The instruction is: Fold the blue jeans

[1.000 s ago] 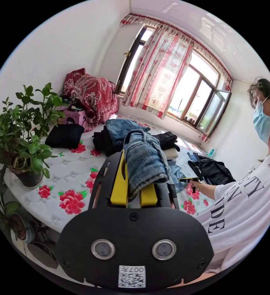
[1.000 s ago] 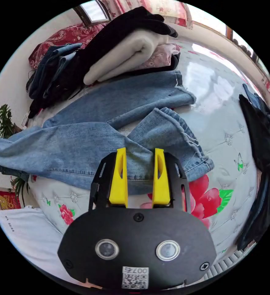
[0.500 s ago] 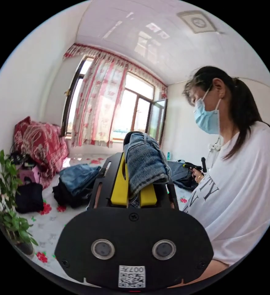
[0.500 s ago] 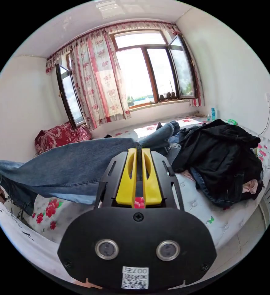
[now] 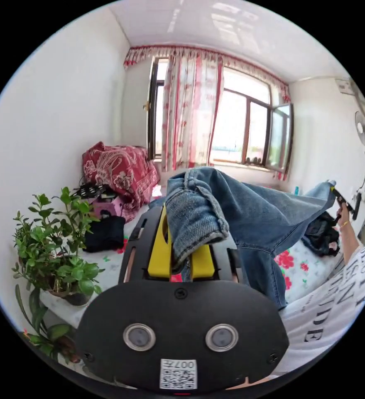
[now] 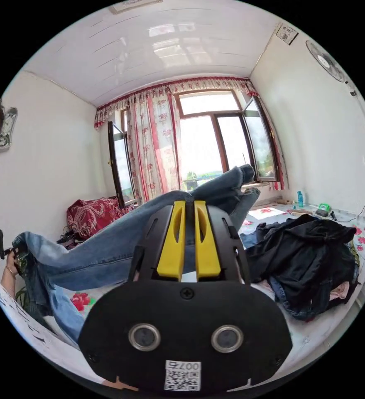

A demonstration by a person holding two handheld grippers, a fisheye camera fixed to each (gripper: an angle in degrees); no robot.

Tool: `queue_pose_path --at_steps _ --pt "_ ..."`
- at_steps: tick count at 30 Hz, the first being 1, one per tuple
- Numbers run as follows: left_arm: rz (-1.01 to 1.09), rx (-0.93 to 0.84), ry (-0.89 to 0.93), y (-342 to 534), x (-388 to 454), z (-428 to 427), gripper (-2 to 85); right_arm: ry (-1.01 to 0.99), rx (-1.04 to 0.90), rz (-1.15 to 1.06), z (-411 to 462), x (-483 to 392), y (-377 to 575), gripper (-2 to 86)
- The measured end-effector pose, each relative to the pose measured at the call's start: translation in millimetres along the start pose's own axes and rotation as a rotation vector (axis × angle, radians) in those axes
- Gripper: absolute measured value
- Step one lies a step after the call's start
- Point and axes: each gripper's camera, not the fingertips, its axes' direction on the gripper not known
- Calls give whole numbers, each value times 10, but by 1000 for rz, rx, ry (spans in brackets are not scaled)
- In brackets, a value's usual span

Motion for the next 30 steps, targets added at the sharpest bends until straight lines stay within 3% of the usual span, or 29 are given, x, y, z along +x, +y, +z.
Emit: queue_pose_path --at_steps 2,6,15,20,23,25,28,30 --pt "-73 -165 -49 52 -218 712 90 -23 -114 33 630 -56 103 40" --pt "-354 -486 -57 641 -802 1793 100 -49 -640 129 2059 -27 926 54" --pt "-535 -695 -66 1913 -969 1930 104 -61 -1120 297 2111 19 2960 84" --pt "-612 -728 -76 1992 -1144 2246 113 -4 -1182 272 2221 -167 3234 71" --pt "-589 -814 -124 1987 -1241 2623 103 149 -1188 148 2301 -292 3203 26" --pt "-531 -812 -166 1924 -1230 2739 83 130 -1182 170 2315 -264 3116 12" --pt "-487 -843 -140 1818 -1247 2819 28 30 -992 388 2049 5 2684 2" --pt "-497 -811 -113 1782 -1278 2682 8 -29 -730 617 1517 359 2191 -1"
